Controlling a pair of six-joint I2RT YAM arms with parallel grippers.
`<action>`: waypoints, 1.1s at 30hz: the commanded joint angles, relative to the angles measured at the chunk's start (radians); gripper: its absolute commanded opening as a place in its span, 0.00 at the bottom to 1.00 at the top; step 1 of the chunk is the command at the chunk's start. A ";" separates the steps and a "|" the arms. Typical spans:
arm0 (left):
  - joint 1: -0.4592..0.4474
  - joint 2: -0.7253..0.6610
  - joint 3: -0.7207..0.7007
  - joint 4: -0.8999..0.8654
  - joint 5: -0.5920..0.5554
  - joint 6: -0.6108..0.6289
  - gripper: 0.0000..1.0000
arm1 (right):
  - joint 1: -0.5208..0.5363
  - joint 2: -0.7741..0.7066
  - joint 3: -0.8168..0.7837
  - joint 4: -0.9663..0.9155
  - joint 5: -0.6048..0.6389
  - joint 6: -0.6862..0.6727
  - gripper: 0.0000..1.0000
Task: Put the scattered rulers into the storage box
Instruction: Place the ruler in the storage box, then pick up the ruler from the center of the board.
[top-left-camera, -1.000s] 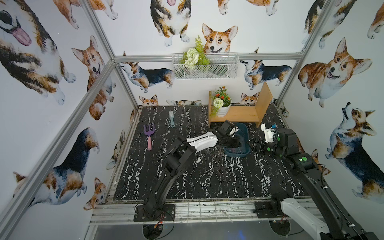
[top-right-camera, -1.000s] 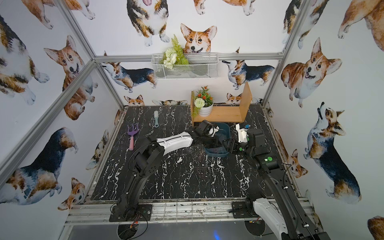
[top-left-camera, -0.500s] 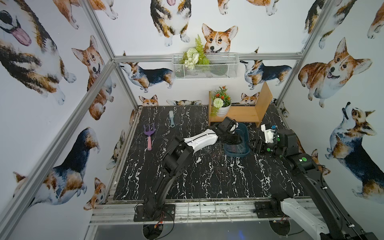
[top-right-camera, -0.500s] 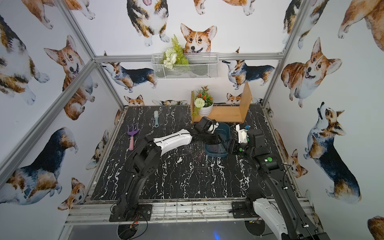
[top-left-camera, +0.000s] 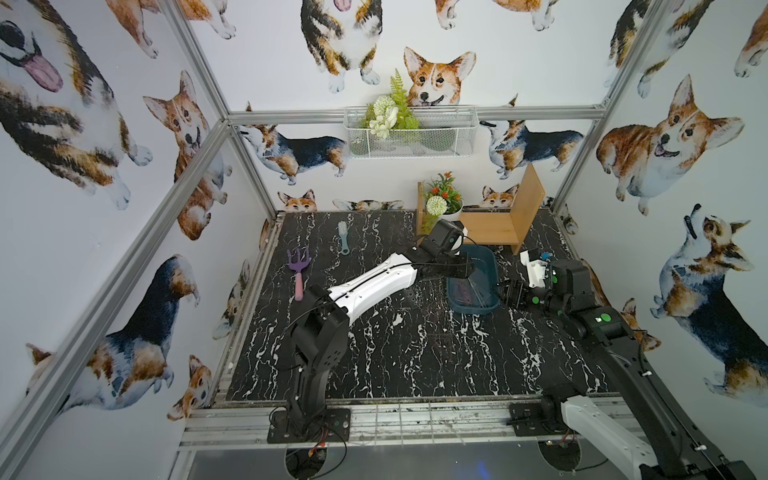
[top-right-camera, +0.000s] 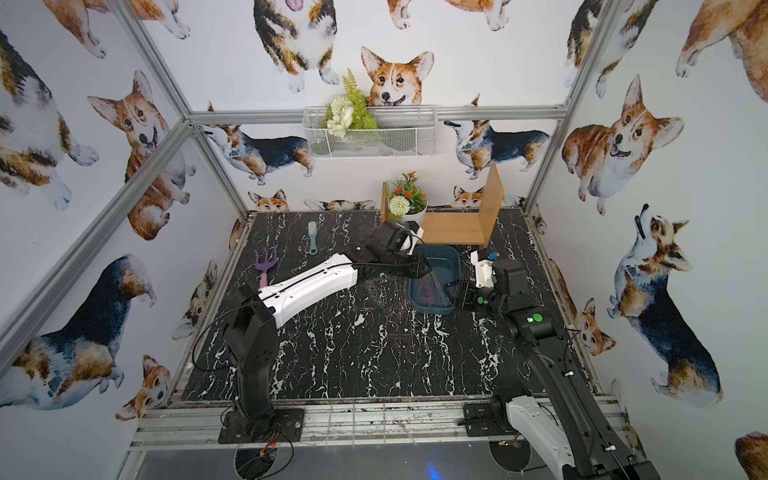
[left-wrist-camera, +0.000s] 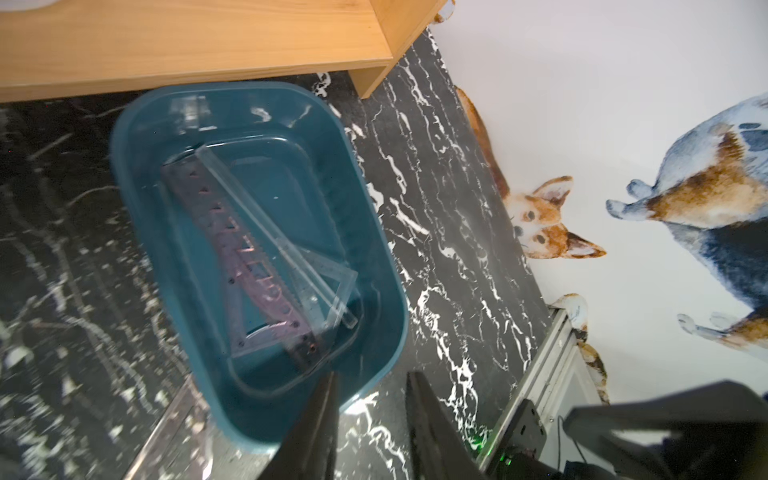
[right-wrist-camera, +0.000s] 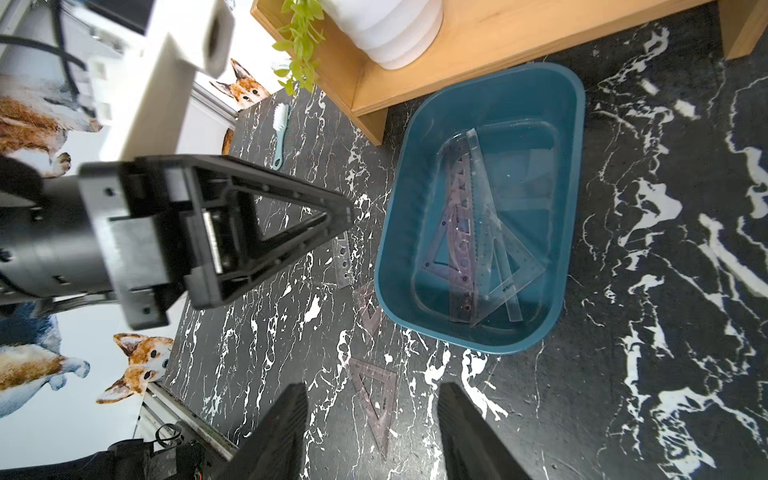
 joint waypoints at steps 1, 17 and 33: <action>-0.001 -0.068 -0.068 -0.034 -0.070 0.026 0.33 | 0.006 0.004 -0.012 -0.005 -0.027 -0.011 0.55; 0.130 -0.521 -0.568 0.018 -0.112 -0.046 0.35 | 0.393 0.057 -0.191 0.180 0.073 0.177 0.57; 0.281 -0.779 -0.835 0.016 -0.040 -0.077 0.37 | 0.560 0.365 -0.243 0.433 0.085 0.210 0.67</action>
